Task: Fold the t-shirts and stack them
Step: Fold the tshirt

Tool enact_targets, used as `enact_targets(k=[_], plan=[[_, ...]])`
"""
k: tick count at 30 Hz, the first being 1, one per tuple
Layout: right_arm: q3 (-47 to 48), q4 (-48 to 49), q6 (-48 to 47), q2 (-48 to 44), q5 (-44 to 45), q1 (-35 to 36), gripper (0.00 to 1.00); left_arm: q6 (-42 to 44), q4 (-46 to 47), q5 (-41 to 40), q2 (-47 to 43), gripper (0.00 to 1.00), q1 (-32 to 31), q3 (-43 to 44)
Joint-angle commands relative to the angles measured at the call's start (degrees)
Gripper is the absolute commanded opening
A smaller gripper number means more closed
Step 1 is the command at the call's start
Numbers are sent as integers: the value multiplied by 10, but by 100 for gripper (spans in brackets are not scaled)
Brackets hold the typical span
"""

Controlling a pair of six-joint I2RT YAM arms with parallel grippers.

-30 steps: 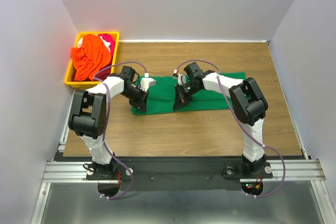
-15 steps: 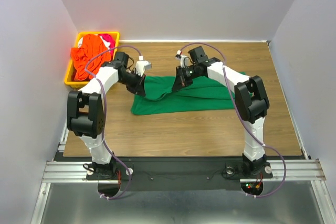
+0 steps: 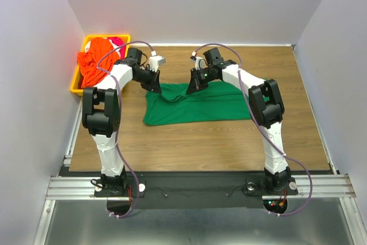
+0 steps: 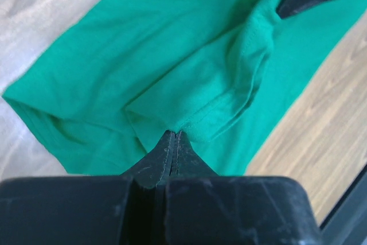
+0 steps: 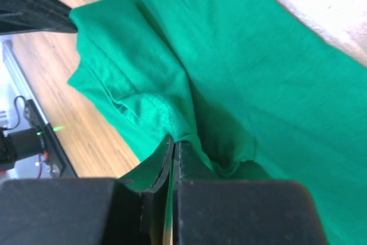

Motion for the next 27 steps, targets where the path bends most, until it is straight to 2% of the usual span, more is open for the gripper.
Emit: enact_targets(k=[1,4,6,7,8,9,12,16,20,24,27], plan=[[26,13,-13,8,15,-7,0,-19,20,2,18,0,7,35],[22,14,-13,12,22,-12,1,-27,34,-1,30,0,9,35],[19,14,-11,13,28,-16,9,-39,36,-3,37,4,12,40],[17,14,-10,12,28,-19,14,-43,36,-2,39,10,13,42],[15,14,-9,8,29,-21,21,-48,38,10,38,21,16,42],[10,14,-6,6,28,-23,33,-53,45,19,37,25,20,40],[7,15,2,-12,31,-39,43,-76,61,42,24,29,34,36],[6,15,12,-36,30,-80,46,-99,85,54,-13,35,49,18],[-45,12,0,-84,24,-109,45,-93,87,63,-57,35,53,-13],[-114,-5,-70,-144,58,-125,44,-54,70,41,-98,36,36,-69],[-129,-16,-99,-161,71,-125,43,-37,59,24,-99,36,14,-87]])
